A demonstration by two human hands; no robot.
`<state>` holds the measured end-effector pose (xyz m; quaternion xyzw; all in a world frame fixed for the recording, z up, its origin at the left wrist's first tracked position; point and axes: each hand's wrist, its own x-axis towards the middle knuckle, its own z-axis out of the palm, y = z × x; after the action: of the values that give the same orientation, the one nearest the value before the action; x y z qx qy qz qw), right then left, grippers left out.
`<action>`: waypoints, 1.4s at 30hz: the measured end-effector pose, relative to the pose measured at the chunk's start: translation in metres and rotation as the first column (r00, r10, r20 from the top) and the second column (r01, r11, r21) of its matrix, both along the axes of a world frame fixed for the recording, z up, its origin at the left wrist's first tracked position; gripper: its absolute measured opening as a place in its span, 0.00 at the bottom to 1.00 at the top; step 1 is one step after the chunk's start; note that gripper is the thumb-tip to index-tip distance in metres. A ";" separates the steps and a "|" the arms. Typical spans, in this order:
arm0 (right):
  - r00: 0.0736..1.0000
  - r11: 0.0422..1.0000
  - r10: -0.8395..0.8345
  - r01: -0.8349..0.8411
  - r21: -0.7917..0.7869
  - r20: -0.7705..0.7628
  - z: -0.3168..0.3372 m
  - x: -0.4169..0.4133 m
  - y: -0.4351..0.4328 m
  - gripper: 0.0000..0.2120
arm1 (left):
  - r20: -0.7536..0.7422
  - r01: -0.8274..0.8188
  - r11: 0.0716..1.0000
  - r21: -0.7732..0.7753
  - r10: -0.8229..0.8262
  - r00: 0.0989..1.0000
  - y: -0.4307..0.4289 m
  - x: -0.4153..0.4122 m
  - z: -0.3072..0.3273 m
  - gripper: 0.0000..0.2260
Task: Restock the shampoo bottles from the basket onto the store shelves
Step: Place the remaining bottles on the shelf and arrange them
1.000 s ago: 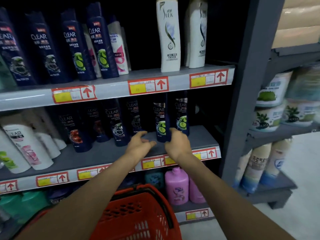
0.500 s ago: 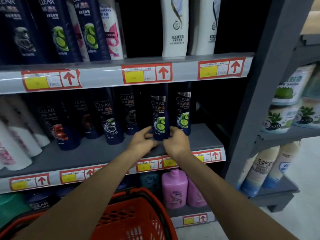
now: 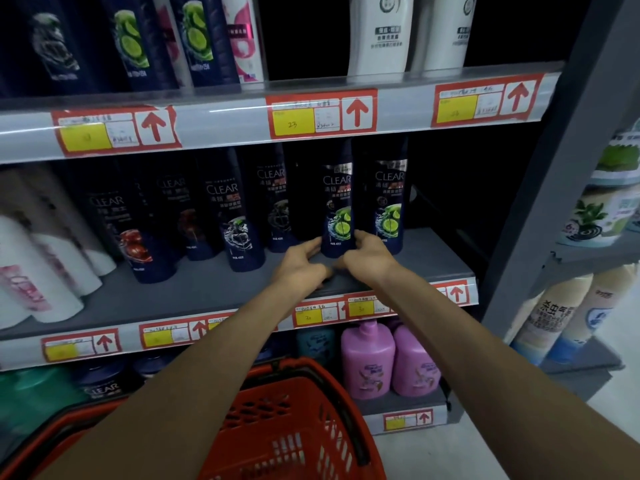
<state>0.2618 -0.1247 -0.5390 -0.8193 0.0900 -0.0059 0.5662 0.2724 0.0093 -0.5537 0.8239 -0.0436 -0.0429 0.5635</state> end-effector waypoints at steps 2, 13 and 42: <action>0.999 1.000 0.017 -0.017 -0.002 -0.028 0.007 -0.003 0.001 0.29 | -0.033 0.008 1.000 -0.029 -0.009 0.999 0.000 0.000 0.002 0.36; 0.998 0.999 0.038 -0.039 -0.025 -0.042 0.006 0.003 0.003 0.25 | -0.115 0.021 0.998 -0.057 -0.027 0.993 -0.003 0.002 0.009 0.37; 0.864 0.848 -0.382 0.469 -0.248 0.328 -0.006 -0.010 -0.046 0.23 | 0.146 -0.453 0.868 0.203 0.431 0.891 -0.038 -0.006 0.008 0.22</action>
<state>0.2515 -0.1702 -0.5454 -0.8505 0.1917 -0.2570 0.4170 0.2663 -0.0283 -0.5460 0.8730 0.1245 0.1221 0.4554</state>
